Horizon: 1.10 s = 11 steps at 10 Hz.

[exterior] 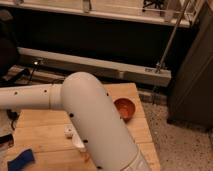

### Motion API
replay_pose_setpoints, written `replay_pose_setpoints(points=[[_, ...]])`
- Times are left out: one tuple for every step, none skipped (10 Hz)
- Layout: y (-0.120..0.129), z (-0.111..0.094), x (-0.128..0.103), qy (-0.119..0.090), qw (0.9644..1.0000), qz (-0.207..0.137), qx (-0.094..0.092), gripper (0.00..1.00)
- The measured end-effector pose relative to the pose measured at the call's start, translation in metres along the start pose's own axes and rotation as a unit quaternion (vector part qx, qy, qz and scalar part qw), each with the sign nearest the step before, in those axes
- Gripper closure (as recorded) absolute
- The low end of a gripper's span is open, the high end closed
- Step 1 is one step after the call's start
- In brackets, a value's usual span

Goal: Place the eraser on the white sponge

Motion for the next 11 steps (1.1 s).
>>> replay_pose_setpoints(points=[[-0.001,0.012,-0.011,-0.014,0.9997,0.021,0.005,1.00],[-0.001,0.022,-0.018,-0.023,0.9991,0.035,0.007,1.00],[-0.003,0.031,-0.022,-0.029,0.9985,0.045,0.010,1.00],[-0.005,0.042,-0.023,-0.034,0.9981,0.049,0.014,1.00],[-0.007,0.050,-0.021,-0.041,0.9979,0.048,0.017,1.00],[-0.008,0.057,-0.019,-0.047,0.9976,0.047,0.019,1.00],[-0.008,0.069,-0.018,-0.059,0.9969,0.047,0.023,1.00],[-0.009,0.078,-0.019,-0.068,0.9961,0.049,0.026,1.00],[-0.009,0.090,-0.023,-0.079,0.9949,0.055,0.031,1.00],[-0.010,0.101,-0.027,-0.088,0.9935,0.063,0.036,1.00],[-0.012,0.115,-0.033,-0.100,0.9914,0.073,0.042,1.00]])
